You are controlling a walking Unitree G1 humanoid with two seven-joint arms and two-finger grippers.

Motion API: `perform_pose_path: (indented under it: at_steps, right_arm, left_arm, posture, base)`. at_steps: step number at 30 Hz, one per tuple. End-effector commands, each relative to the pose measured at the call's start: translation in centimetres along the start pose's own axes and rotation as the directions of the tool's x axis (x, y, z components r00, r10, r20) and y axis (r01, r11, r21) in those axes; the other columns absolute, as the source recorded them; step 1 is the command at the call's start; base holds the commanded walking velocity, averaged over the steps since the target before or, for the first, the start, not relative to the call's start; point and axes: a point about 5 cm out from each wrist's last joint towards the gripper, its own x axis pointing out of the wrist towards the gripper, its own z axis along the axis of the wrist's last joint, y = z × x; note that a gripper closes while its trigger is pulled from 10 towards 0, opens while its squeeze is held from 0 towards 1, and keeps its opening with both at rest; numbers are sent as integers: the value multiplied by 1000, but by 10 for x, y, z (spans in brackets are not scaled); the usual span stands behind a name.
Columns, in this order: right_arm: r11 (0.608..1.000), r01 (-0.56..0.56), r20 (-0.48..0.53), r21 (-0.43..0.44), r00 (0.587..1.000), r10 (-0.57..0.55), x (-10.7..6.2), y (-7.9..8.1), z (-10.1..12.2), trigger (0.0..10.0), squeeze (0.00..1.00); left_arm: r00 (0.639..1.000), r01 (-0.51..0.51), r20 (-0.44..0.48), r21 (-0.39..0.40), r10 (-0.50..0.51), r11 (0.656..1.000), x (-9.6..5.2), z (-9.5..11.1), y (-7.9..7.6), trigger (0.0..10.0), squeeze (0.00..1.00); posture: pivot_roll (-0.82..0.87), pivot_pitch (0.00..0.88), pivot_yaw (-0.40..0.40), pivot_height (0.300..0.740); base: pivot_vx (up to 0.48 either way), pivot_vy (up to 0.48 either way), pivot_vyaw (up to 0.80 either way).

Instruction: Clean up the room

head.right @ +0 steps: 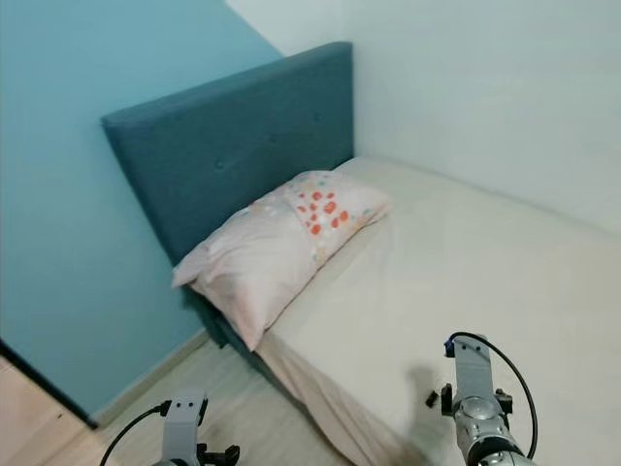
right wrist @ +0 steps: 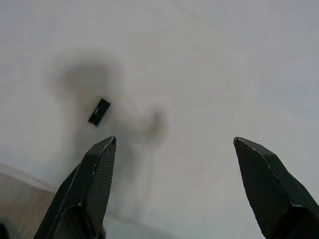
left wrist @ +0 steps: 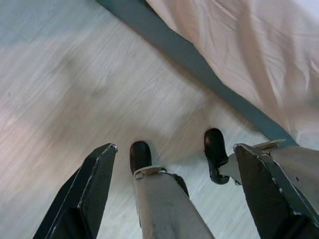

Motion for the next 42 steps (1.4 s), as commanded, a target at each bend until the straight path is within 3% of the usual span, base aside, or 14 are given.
perform_pose_path:
  at_steps: [1,4,6,9,11,14,16,21,30,37,40,42]
  right_arm:
    - [999,-35,-9,32,999,35,-1,8,-1,10000,0]
    - [999,-24,3,38,1000,24,-1,7,1,10000,0]
    - [993,34,19,115,999,-37,1,-6,6,10000,0]
    - [989,46,25,144,998,-50,1,-11,8,10000,0]
    - [985,47,41,168,998,-54,2,-15,12,10000,0]
    - [972,32,57,231,997,-47,2,-21,17,10000,0]
    - [967,23,61,253,997,-40,2,-22,18,10000,0]
    - [957,0,85,291,996,-26,2,-24,20,10000,0]
    - [948,-22,180,316,983,-38,2,-35,38,10000,0]
    - [933,-94,392,347,918,-54,-4,-50,91,10000,0]
    - [933,-100,408,345,911,-53,-5,-50,94,10000,0]
    - [926,-167,411,338,912,14,-5,-38,98,10000,0]
  left_arm:
    - [1000,-25,1,1,25,1000,-3,-1,9,10000,0]
    - [999,-31,20,-5,31,1000,-3,3,11,10000,0]
    - [995,-26,96,-15,28,1000,-2,20,16,10000,0]
    - [991,-26,134,-26,29,999,-2,29,18,10000,0]
    - [977,-41,207,-21,44,999,-3,48,24,10000,0]
    - [948,-133,287,-48,141,990,-8,72,42,10000,0]
    - [935,-167,304,-77,183,983,-10,78,49,10000,0]
    - [920,-200,315,-131,232,971,-13,79,56,10000,0]
    - [922,-211,310,-102,232,972,-17,68,62,10000,0]
    - [920,-244,304,-50,248,968,-27,56,77,10000,0]
    - [920,-245,305,-47,248,968,-27,55,78,10000,0]
    - [920,-248,307,-30,245,968,-29,55,80,10000,0]
  posture:
    - [-31,57,45,705]
    - [-32,56,46,695]
    - [-29,60,46,680]
    - [-29,60,46,670]
    - [-24,72,47,660]
    - [-20,88,48,645]
    - [-20,90,48,635]
    - [-18,118,55,615]
    - [-9,173,67,595]
    - [18,216,87,575]
    - [18,216,87,575]
    - [24,220,88,575]
  base:
    - [0,0,0]
    - [0,0,0]
    - [0,0,0]
    - [0,0,0]
    - [0,0,0]
    - [0,0,0]
    - [0,0,0]
    - [0,0,0]
    - [0,0,0]
    - [0,0,0]
    - [0,0,0]
    - [0,0,0]
